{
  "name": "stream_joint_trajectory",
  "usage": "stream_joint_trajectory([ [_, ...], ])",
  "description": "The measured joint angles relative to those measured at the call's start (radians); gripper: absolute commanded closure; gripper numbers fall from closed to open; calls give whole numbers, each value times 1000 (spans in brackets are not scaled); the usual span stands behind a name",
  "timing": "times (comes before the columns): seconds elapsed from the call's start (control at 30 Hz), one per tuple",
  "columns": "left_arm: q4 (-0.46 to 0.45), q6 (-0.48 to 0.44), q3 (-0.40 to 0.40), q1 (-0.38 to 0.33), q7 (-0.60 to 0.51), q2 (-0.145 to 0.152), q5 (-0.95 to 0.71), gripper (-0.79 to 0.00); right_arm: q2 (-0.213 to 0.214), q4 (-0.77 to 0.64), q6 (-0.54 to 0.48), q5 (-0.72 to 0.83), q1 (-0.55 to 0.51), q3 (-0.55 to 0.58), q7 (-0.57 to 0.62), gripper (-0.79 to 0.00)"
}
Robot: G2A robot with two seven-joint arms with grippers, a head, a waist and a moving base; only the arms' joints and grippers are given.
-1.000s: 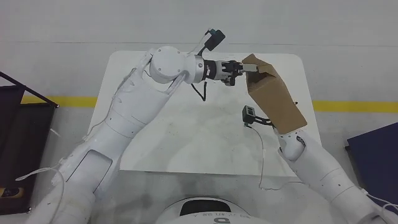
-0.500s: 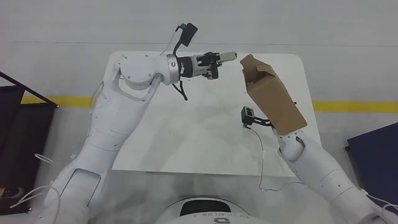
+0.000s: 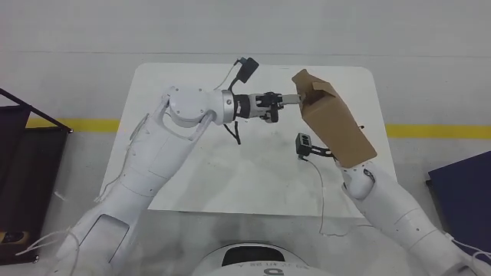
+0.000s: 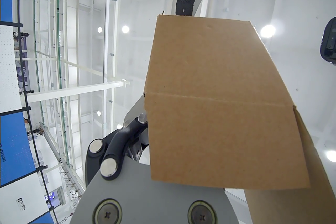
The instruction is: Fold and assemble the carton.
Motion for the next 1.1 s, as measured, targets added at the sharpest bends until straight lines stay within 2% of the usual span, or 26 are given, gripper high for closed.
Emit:
stream_joint_trajectory([
  [0.3,36,-18,37,-31,13,-8,-17,-708,6,-7,0,0,-9,1,0,0],
  [0.53,13,-17,-14,-25,18,3,-37,-730,10,-12,0,4,-16,9,0,0],
  [0.6,-3,-12,-32,-19,14,7,-46,-785,10,-13,0,5,-16,11,0,0],
  [0.77,-36,18,-60,-13,-19,20,-16,-785,10,-22,0,31,-18,12,0,0],
  [1.1,-36,18,-60,-13,-19,20,-15,-785,10,-22,0,30,-18,12,0,0],
])
